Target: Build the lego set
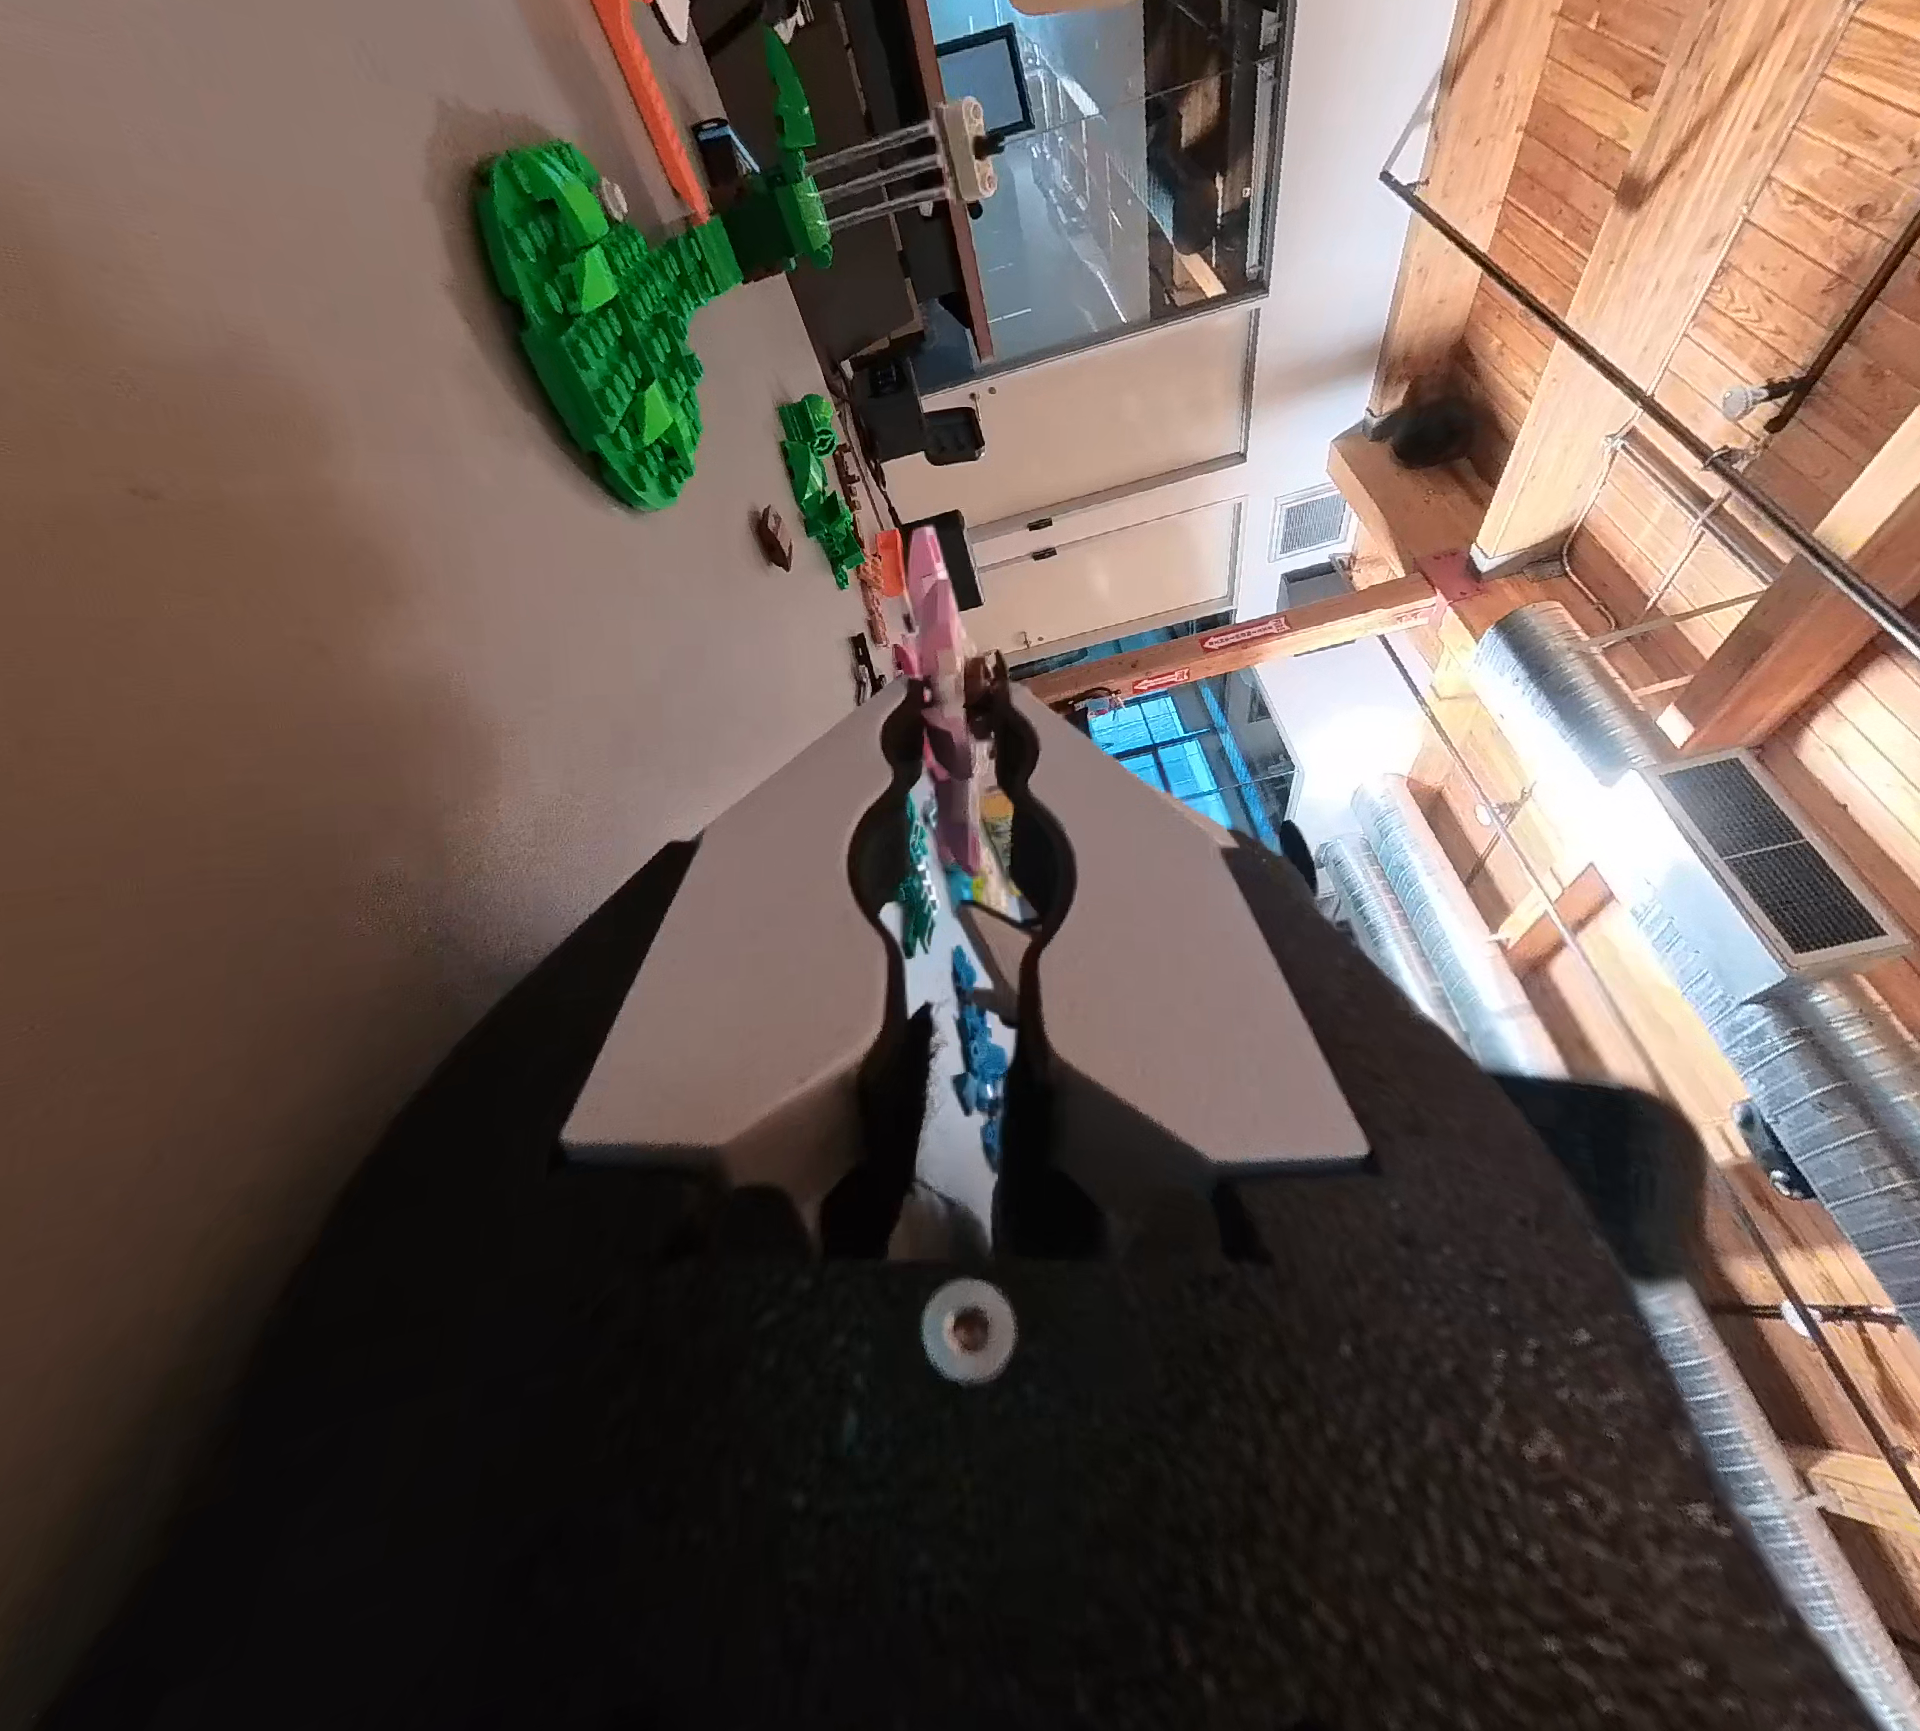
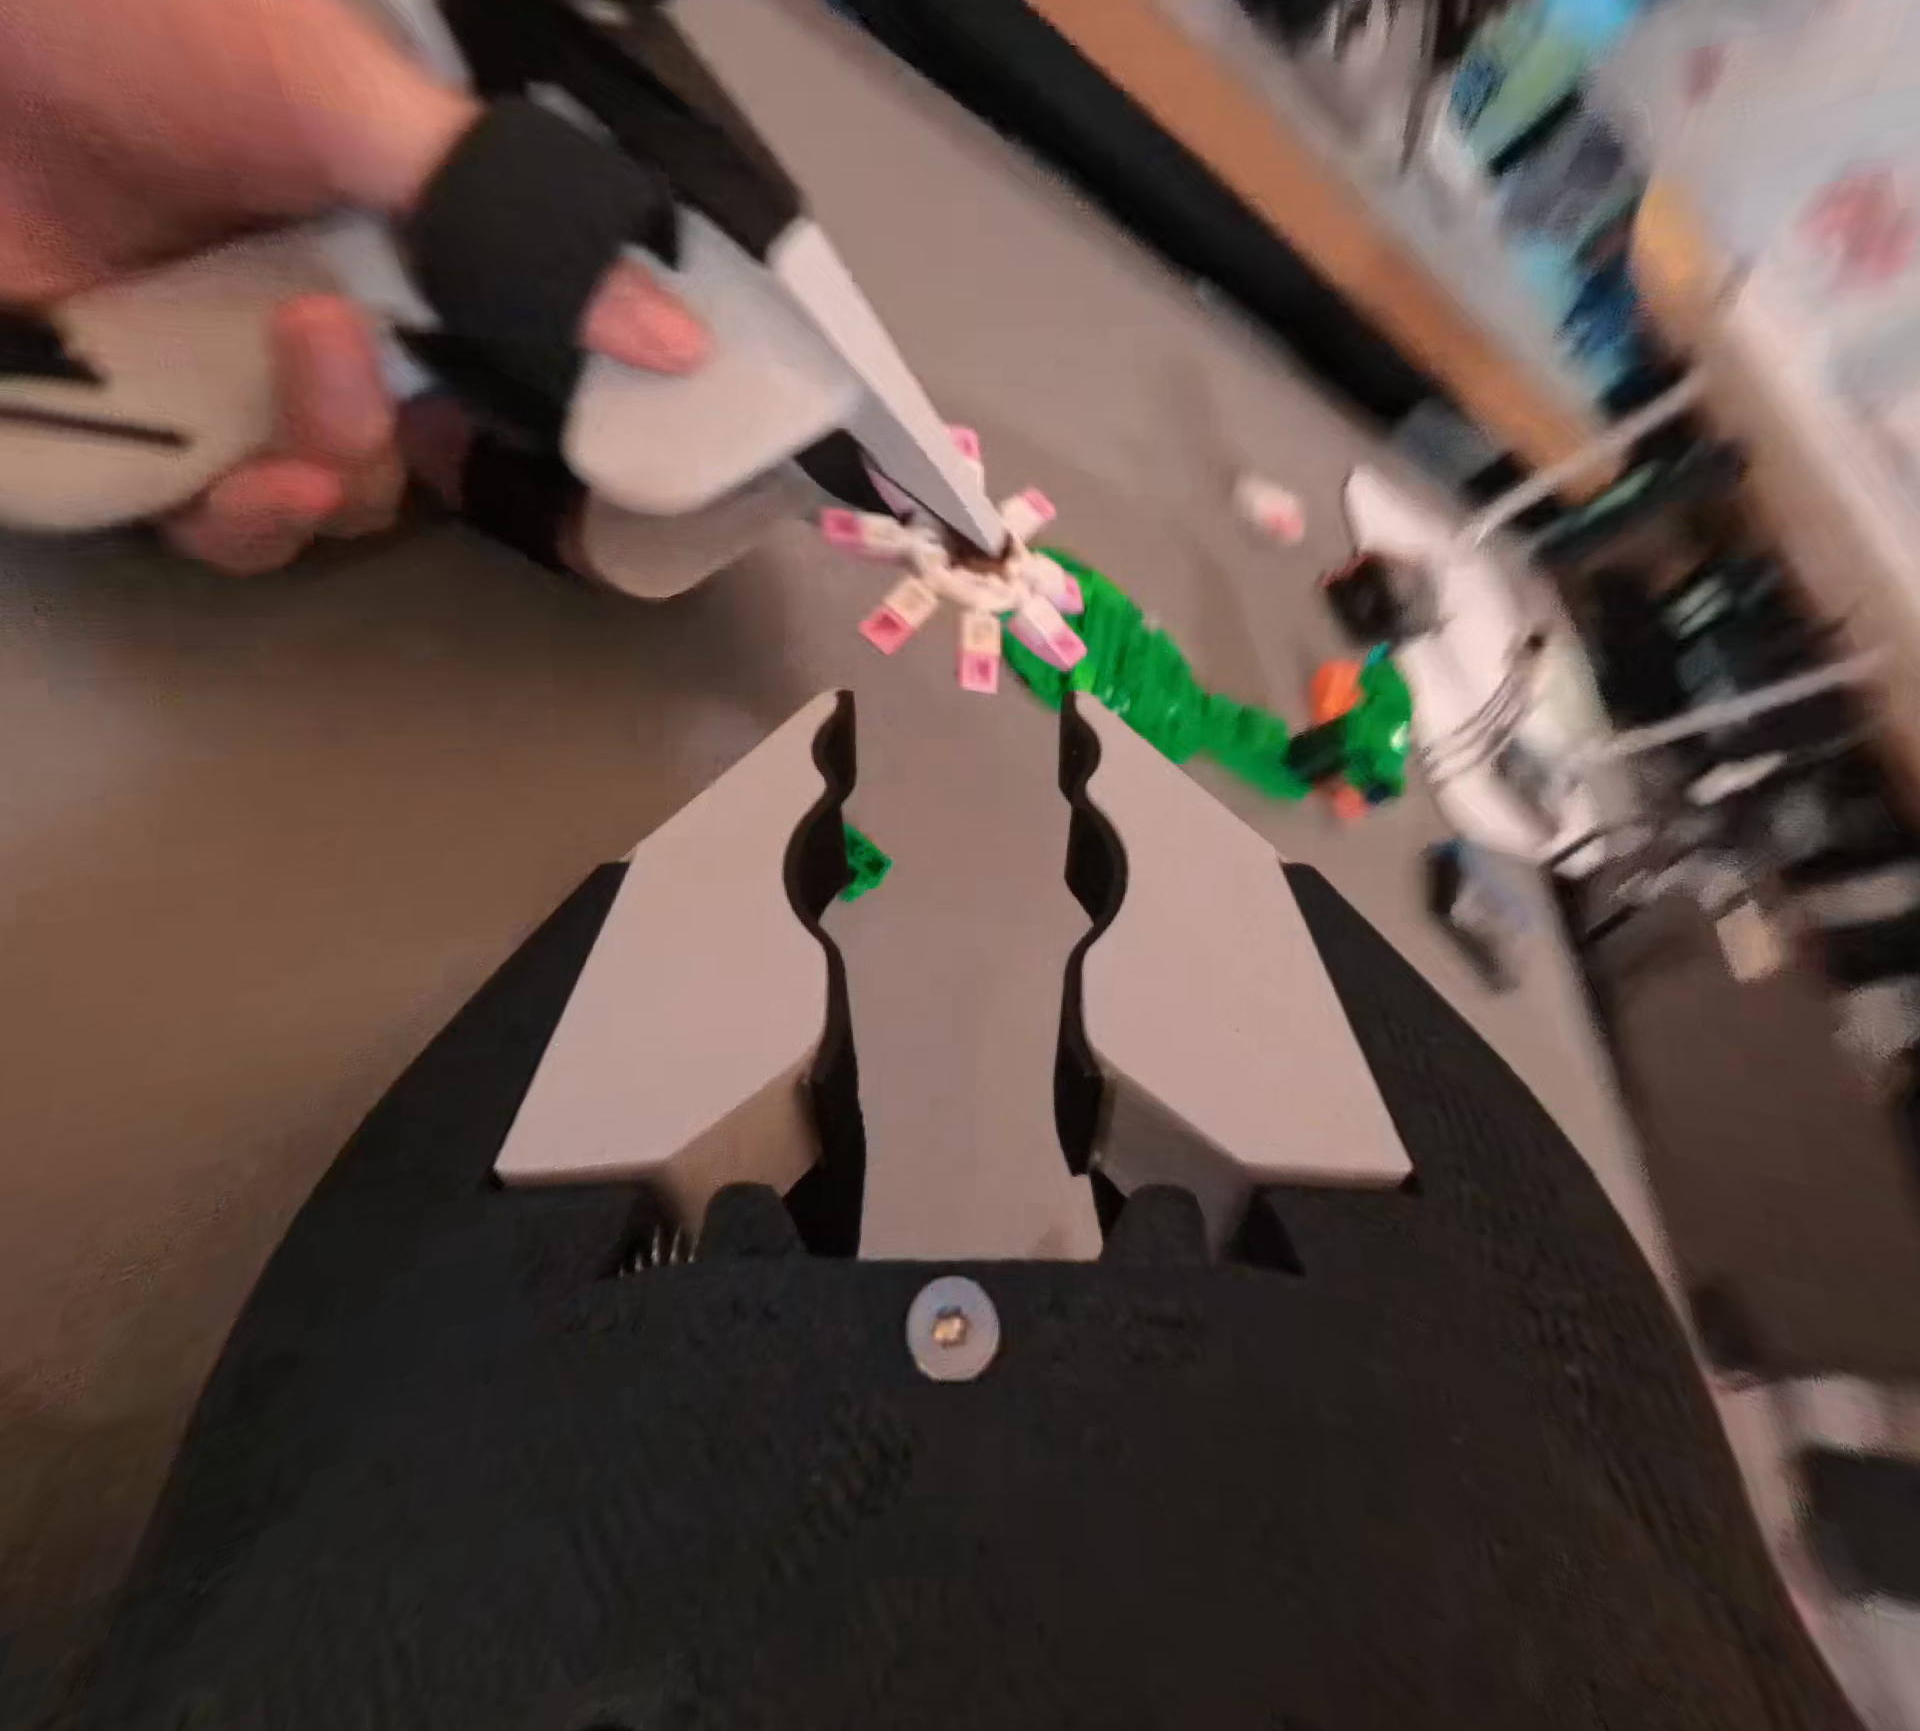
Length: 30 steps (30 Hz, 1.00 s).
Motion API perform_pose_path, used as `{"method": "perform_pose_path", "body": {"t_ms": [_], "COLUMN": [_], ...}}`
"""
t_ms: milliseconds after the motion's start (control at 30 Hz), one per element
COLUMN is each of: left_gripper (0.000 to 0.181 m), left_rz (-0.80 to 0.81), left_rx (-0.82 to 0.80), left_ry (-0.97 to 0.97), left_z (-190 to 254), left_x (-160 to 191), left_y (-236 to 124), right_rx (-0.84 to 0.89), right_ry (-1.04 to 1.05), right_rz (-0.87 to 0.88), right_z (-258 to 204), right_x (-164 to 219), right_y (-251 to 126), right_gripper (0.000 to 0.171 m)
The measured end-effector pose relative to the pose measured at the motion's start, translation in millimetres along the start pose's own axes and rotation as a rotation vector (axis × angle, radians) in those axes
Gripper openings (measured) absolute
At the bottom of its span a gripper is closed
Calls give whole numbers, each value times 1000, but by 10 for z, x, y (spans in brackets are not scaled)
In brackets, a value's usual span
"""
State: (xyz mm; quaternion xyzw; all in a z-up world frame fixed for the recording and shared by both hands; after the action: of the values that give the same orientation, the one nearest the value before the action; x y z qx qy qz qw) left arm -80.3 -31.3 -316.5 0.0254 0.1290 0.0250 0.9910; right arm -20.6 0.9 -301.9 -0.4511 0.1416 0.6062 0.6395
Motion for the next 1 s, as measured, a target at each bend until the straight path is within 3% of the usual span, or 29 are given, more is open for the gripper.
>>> {"method": "perform_pose_path", "body": {"t_ms": [167, 367, 800, 900, 1000], "left_gripper": [9, 9, 10, 16, 34], "left_rz": [6, -11, -43, -34, -30], "left_rx": [22, 60, 143, 181, 234], "left_ry": [-43, -82, -174, -135, -81], "left_z": [19, 84, 200, 273, 393], "left_x": [-14, 17, 86, 79, 62], "left_y": [-10, 7, 14, 7, 3], "right_rx": [194, 329, 466, 492, 511], "right_ry": [-404, -644, -771, -751, -732], "right_rz": [-46, -86, -79, -58, -39], "right_z": [-32, -44, 6, 38, 64], "right_x": [-73, -97, -167, -203, -220], "right_y": [42, 109, 100, 53, 16], "right_gripper": [31, 27, 8, 4, 5]}}
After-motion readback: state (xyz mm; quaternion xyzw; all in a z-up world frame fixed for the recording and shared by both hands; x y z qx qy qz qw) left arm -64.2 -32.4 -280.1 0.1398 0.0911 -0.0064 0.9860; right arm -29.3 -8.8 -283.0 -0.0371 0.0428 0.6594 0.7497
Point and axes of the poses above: each gripper's, where its closed fingertips meet, y out along the fingers, x out of its underside, z = x × y across the jaws, the point moved 3 cm from there along -y, back along the fingers
